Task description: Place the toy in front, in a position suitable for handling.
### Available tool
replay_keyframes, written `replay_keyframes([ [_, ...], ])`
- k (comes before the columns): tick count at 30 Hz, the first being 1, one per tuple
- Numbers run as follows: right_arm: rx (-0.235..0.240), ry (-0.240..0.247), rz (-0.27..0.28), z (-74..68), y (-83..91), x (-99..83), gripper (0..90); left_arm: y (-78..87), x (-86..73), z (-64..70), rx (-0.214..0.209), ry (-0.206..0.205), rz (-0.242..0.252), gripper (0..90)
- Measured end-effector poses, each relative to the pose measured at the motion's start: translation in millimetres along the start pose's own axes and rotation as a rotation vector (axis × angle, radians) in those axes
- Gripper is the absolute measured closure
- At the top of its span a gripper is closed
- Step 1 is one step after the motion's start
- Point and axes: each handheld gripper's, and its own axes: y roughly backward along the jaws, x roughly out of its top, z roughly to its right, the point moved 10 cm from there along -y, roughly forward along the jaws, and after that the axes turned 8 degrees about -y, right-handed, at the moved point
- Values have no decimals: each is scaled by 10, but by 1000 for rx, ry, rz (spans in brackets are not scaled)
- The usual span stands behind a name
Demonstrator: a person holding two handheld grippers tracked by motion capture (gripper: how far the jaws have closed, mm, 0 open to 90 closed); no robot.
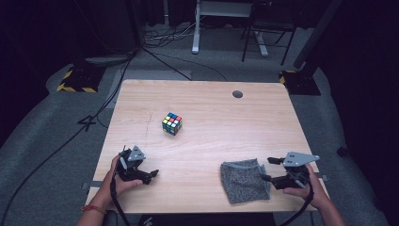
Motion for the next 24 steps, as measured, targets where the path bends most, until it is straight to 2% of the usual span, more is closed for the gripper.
replay_keyframes([
  [4, 67, 90, -62, -335, -227, 28, 299, 1, -1, 1, 0, 0, -1, 56],
  [6, 91, 107, -90, -442, -320, 10, 303, 1, -1, 2, 1, 2, -2, 57],
  [9, 107, 129, -132, -508, -420, -59, 330, 0, 2, 7, 4, 5, -2, 57],
  [12, 99, 122, -162, -490, -498, -163, 341, -6, 9, 16, 5, 7, -1, 57],
  [14, 100, 107, -161, -463, -523, -186, 339, -13, 17, 26, 0, 3, -1, 56],
  [18, 62, 92, -159, -374, -559, -171, 320, -33, 42, 45, -3, -1, -1, 57],
  [24, -4, 8, -138, -111, -556, -158, 310, -109, 114, 37, -4, -5, -8, 37],
])
